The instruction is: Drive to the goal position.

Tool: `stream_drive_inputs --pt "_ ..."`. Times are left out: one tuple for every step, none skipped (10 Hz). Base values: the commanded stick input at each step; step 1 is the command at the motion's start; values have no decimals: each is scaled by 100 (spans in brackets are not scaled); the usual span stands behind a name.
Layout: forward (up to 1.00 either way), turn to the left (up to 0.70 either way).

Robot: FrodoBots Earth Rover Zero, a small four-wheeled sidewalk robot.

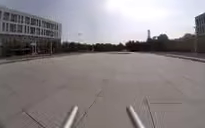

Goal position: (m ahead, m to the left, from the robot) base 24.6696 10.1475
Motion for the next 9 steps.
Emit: stream_drive_inputs --pt "100 2" --pt "100 2" --pt "100 2" --pt "100 2" --pt "100 2" --pt "100 2" --pt "100 2" --pt "100 -7" --pt "100 -19"
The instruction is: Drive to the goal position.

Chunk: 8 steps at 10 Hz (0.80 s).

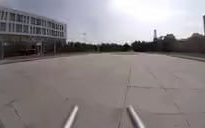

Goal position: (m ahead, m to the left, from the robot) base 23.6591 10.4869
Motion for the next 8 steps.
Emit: stream_drive_inputs --pt "100 -19" --pt "100 -19" --pt "100 -19" --pt "100 -20" --pt "100 -20" --pt "100 -20" --pt "100 -20" --pt "100 -19"
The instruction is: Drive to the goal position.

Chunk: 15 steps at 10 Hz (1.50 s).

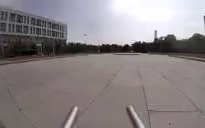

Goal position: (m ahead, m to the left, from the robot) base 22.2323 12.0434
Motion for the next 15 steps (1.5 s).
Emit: stream_drive_inputs --pt "100 -9" --pt "100 -1" --pt "100 2" --pt "100 2" --pt "100 2" --pt "100 2" --pt "100 2" --pt "100 2" --pt "100 2" --pt "100 2" --pt "100 2" --pt "100 2" --pt "100 2" --pt "100 2" --pt "100 2"
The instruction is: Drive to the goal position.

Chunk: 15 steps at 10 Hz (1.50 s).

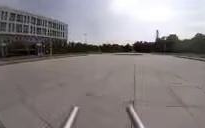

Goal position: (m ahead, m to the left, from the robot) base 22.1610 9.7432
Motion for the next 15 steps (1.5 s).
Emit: stream_drive_inputs --pt "100 2" --pt "100 2" --pt "100 2" --pt "100 2" --pt "100 2" --pt "100 2" --pt "100 2" --pt "100 2" --pt "100 2" --pt "100 2" --pt "100 2" --pt "100 2" --pt "100 2" --pt "100 2" --pt "100 -22"
